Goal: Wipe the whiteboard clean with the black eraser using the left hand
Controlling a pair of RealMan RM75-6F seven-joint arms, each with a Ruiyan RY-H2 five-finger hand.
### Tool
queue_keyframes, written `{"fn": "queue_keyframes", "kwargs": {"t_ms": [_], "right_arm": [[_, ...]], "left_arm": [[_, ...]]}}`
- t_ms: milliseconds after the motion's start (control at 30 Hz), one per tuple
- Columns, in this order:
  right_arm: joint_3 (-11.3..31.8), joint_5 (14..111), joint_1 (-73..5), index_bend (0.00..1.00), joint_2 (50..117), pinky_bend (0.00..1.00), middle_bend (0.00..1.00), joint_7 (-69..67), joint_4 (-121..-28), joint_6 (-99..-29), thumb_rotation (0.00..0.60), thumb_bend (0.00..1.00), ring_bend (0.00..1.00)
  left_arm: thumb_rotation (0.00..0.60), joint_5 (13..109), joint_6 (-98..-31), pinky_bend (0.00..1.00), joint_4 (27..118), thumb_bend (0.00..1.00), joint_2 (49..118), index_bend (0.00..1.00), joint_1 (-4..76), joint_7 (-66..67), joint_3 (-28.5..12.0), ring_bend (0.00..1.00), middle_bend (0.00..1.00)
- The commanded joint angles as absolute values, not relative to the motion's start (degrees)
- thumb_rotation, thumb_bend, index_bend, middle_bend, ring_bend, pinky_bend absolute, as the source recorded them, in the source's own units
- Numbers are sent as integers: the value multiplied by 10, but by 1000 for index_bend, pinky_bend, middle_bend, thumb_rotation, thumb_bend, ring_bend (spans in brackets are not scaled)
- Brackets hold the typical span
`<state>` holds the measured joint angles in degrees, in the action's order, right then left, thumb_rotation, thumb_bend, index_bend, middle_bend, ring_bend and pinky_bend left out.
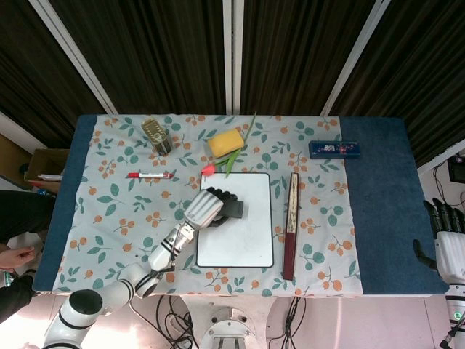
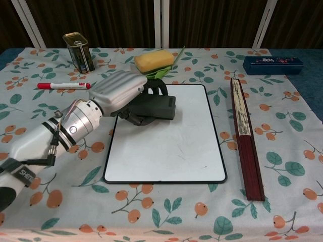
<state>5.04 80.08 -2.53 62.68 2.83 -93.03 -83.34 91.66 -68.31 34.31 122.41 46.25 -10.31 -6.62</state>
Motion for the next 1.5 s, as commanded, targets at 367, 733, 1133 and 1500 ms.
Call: {"fn": "queue_keyframes", "kwargs": {"t_ms": [367,733,1133,1500], "right_arm": [[46,804,-34,0,634,0,0,36,-930,-819,600,320,0],[45,804,-32,0,631,0,0,50,-940,-825,600,320,0],[44,805,-32,0,634,0,0,61,-945,-826,600,320,0],[43,804,-30,0,634,0,0,57,-943,-827,600,320,0]], "left_arm": [[600,884,-697,689,380,643,1148,802,412,-119,-61,623,763],[600,866,-704,675,352,643,1114,785,373,-151,-55,613,750],[600,886,-714,530,310,548,1110,390,354,-201,-24,410,472],[600,906,-747,331,272,316,1117,141,348,-262,-10,210,210]]}}
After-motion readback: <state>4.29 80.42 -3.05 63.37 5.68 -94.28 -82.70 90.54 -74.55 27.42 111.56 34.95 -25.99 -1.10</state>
